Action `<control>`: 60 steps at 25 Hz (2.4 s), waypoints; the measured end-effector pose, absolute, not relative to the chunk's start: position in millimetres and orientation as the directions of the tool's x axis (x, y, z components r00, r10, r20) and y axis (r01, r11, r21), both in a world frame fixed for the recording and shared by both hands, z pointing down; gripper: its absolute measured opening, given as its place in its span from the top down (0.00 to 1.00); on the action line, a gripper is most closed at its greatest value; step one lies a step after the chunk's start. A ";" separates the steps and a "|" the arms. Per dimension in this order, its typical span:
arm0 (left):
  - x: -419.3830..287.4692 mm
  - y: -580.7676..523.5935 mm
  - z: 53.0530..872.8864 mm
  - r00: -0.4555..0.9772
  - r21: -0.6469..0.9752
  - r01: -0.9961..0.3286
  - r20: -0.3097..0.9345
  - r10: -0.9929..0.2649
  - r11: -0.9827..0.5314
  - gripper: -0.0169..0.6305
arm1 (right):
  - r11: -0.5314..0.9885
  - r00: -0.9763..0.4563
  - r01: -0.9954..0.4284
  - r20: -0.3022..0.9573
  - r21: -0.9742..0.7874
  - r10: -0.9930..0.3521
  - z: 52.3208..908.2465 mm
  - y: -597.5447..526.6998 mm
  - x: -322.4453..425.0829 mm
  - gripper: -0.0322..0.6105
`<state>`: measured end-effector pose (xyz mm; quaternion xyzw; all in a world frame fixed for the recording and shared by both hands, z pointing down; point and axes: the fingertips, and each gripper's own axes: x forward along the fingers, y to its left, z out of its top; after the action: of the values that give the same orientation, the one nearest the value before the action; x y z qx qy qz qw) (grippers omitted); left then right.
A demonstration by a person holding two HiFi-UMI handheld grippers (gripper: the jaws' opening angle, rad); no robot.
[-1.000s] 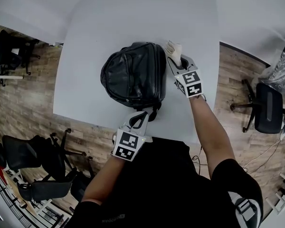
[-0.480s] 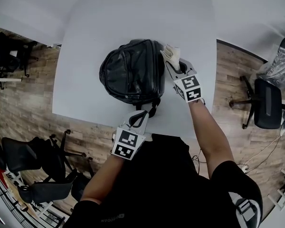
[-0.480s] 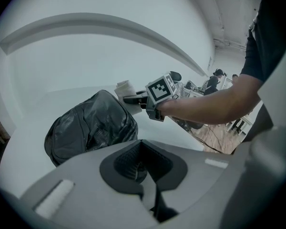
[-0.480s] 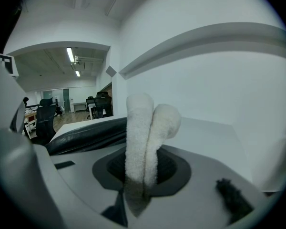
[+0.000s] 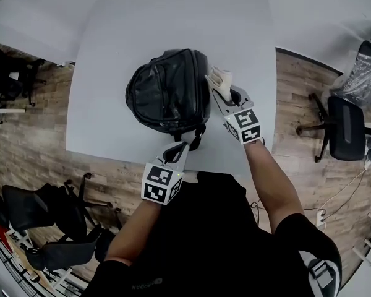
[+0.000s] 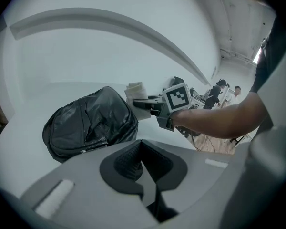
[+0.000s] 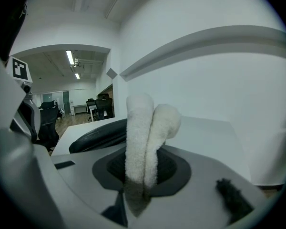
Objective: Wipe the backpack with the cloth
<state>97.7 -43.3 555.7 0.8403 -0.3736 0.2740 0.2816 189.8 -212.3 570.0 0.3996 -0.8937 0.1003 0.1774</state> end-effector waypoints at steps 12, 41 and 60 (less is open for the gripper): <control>94.7 -41.6 553.3 0.592 0.253 -0.762 0.645 -0.483 -0.596 0.96 | 0.643 -0.600 -0.764 0.419 -0.048 -0.681 568.3 -164.0 193.5 0.81; 0.3 -73.3 509.2 0.645 0.216 -0.719 0.563 -0.517 -0.661 0.96 | 0.528 -0.495 -0.847 0.464 -0.068 -0.735 529.7 -91.2 132.8 0.81; -51.1 -107.8 505.5 0.670 0.229 -0.710 0.512 -0.538 -0.666 0.96 | 0.483 -0.454 -0.873 0.470 -0.065 -0.757 499.4 -116.4 98.5 0.81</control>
<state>-51.1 -107.8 505.5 0.8893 -0.3508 0.2052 0.2097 98.5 -116.4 499.4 0.4858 -0.8392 0.1504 0.1927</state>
